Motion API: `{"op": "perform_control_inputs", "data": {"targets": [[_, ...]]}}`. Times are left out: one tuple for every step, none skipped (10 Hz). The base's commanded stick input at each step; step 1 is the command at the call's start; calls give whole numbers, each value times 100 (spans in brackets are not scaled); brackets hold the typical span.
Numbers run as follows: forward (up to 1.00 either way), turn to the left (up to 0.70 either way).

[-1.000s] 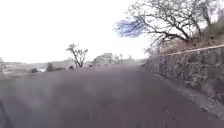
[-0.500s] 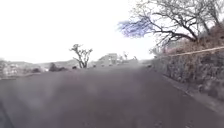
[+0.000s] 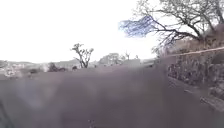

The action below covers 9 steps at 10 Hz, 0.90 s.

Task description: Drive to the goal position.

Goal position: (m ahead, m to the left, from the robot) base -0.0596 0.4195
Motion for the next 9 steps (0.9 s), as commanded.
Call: {"op": "perform_control_inputs", "data": {"targets": [[70, 0], [70, 0], [70, -18], [70, -6], [70, 2], [70, 1], [70, 0], [70, 0], [70, 0]]}}
